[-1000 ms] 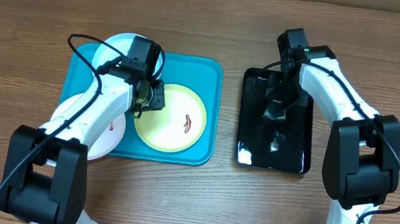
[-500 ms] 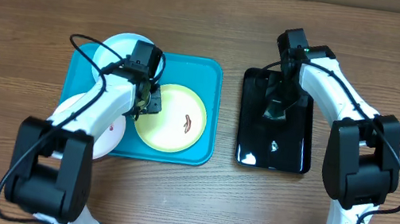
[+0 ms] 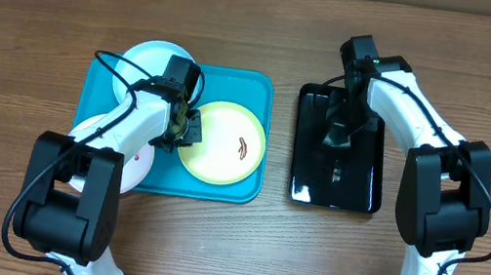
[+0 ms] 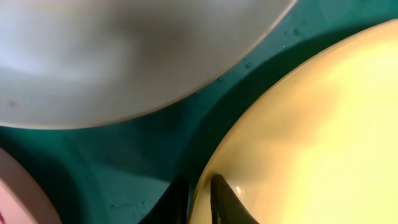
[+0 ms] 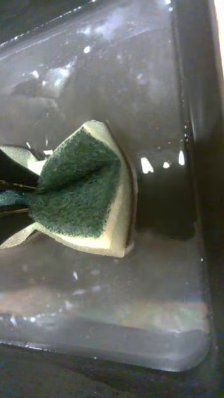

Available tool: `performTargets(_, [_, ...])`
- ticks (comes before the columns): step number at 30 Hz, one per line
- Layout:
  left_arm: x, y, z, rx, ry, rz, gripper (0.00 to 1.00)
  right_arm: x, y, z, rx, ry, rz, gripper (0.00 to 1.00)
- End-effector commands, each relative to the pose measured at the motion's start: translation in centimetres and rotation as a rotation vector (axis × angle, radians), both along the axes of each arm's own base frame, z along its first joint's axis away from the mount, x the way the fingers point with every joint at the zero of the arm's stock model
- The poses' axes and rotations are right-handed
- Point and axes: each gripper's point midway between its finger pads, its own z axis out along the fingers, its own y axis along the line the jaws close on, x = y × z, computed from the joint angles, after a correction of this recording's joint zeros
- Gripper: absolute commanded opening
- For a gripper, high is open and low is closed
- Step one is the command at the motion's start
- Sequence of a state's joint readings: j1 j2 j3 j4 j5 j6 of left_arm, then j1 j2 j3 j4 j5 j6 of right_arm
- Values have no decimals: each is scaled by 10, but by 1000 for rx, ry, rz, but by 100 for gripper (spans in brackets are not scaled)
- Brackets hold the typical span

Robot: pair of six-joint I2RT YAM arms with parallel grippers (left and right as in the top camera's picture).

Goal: Clean dirty plates on tray and stack at the side

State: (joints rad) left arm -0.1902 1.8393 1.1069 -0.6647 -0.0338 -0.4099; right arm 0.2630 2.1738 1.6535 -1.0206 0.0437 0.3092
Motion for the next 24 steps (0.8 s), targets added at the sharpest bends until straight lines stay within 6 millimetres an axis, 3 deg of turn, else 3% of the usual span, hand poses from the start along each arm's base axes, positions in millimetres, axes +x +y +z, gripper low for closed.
performTargets(1, [0,-7,-6,-24,7,-17,4,2,-1,12,-2,-23,2,4])
performTargets(8, [1,-7,-6,-25,4,-17,4,2,-1,40,-6,-23,48,4])
performTargets(18, [-2,-7,-6,-23,16,-17,4,-15,-6,72,-12,-12,80,4])
performTargets(24, [-10,-6,-8,-24,47,-18,4,-22,-8,102,-2,-58,79,4])
